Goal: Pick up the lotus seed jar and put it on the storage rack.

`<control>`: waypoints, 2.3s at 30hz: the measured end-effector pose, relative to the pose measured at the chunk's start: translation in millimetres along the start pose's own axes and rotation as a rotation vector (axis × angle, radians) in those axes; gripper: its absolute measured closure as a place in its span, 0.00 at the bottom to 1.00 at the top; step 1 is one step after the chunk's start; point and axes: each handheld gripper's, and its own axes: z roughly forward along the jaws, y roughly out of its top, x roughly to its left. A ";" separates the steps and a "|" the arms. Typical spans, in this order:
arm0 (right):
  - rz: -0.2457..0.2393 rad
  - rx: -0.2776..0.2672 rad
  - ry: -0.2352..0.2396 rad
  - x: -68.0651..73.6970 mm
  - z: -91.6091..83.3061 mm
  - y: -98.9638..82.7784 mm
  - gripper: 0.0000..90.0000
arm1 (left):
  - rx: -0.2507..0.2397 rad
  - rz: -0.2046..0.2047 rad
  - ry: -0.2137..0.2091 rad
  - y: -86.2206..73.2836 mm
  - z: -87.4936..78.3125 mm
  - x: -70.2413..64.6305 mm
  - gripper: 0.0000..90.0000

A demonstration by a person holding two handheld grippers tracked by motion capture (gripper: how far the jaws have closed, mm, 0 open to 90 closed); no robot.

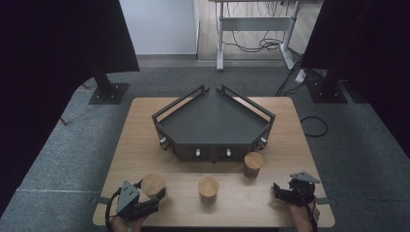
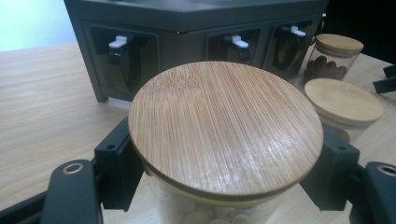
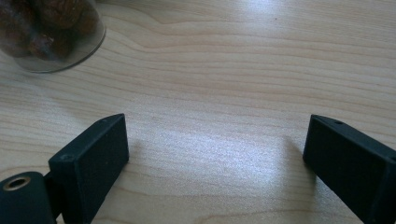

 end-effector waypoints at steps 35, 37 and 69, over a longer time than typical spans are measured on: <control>0.000 0.000 0.000 0.0 -0.1 0.0 0.07 | -0.035 0.014 0.018 29.9 3.3 6.8 0.28; 0.000 0.000 0.001 0.0 -0.1 -0.1 0.07 | -0.033 0.017 0.019 31.2 3.3 7.2 0.28; -0.002 0.000 0.003 -0.2 -0.3 -0.3 0.07 | -0.044 0.018 0.014 49.9 10.7 12.1 0.28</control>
